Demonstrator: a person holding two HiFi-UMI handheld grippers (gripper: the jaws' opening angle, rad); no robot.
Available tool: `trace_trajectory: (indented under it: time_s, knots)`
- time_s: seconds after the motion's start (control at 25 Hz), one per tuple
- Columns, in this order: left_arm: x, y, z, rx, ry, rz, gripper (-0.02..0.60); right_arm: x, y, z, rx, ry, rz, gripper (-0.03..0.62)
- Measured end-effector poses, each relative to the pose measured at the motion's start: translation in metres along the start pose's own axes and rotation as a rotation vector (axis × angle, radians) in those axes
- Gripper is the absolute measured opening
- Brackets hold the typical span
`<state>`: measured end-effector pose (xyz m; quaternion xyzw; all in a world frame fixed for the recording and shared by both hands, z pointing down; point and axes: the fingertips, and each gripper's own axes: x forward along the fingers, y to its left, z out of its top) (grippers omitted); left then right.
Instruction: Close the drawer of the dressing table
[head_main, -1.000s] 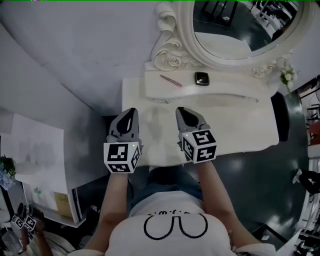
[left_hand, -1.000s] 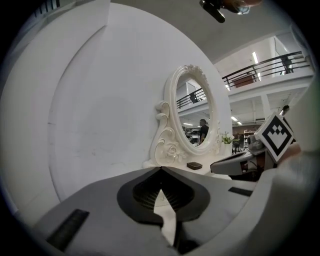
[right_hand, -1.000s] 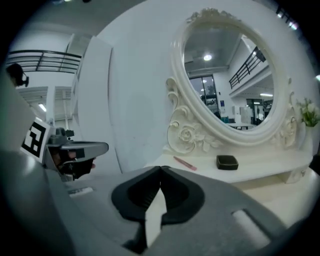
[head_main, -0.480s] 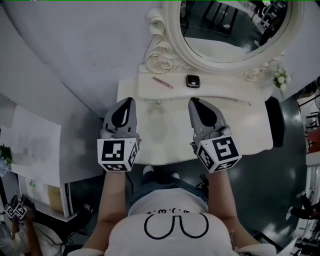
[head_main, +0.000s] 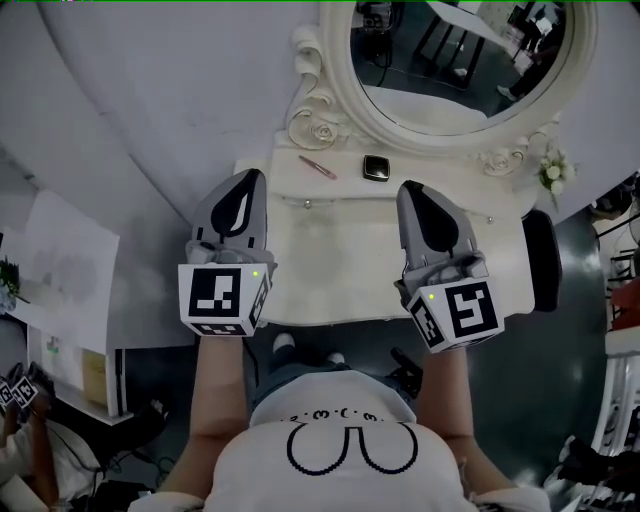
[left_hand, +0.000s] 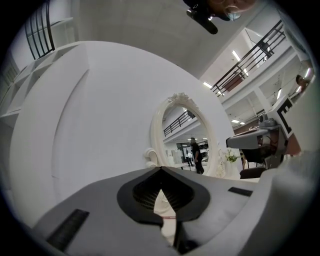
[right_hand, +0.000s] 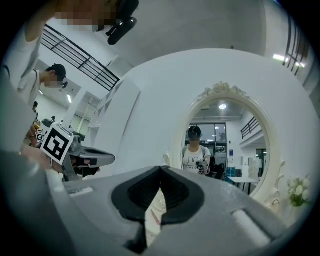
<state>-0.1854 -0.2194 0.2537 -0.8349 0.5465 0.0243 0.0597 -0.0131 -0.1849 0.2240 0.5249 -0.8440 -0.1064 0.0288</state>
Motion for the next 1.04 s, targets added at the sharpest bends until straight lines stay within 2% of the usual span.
trace_trajectory:
  time_s: [0.48,1.04]
  knots:
    - [-0.002,-0.009,0.019,0.017,-0.033,0.003,-0.002,-0.010,-0.008,0.008,-0.019,-0.020,-0.013,-0.002]
    - [0.003,-0.015,0.014,0.023,-0.032,-0.026,-0.002,-0.011,-0.009,-0.002,-0.007,-0.008,-0.019,-0.002]
